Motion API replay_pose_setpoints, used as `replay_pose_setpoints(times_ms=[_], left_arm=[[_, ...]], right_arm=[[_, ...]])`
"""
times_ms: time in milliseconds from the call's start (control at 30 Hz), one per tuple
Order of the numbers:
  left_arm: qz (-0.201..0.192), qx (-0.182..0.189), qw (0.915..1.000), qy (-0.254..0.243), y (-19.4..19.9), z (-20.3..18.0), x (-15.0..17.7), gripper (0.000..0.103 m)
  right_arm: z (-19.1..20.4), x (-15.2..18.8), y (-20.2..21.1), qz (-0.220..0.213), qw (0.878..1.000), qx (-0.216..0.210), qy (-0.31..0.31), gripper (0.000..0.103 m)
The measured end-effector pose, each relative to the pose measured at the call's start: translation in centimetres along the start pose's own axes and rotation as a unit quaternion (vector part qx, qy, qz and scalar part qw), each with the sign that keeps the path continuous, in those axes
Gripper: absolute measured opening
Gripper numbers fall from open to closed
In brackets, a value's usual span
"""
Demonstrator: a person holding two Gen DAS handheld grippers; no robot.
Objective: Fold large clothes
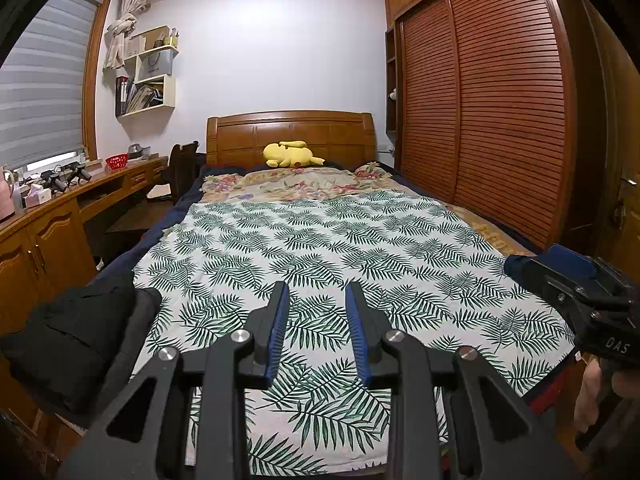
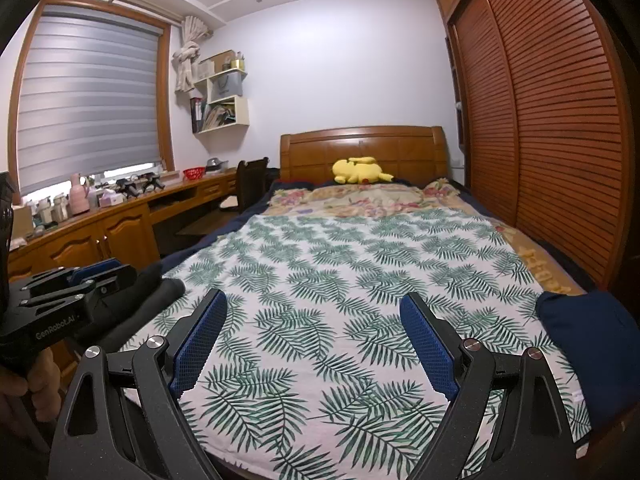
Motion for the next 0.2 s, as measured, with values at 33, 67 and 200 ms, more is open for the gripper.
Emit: replay_pose_setpoints(times_ms=[33, 67, 200], left_arm=[[0.000, 0.000, 1.0000, 0.000, 0.00, -0.01, 0.01, 0.028], [0.000, 0.000, 1.0000, 0.000, 0.00, -0.02, 0.03, 0.028], [0.000, 0.000, 1.0000, 0.000, 0.00, -0.02, 0.03, 0.028]], right_arm=[[0.11, -0.04, -0.12, 0.000, 1.000, 0.000, -0.001, 0.090], [0.03, -0.01, -0.05, 0.000, 1.000, -0.001, 0.000, 0.090], [-0.02, 0.04, 0.02, 0.000, 1.000, -0.001, 0.000, 0.090]])
Point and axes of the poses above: each gripper's, at about its wrist camera, not at the fingertips, and y roughly against the way its jaws point, z to its left, x to its underside, the point moved 2 cm from there along -y, roughly the way its jaws point, and after that the axes turned 3 degrees about -y, right-handed, at the moved point
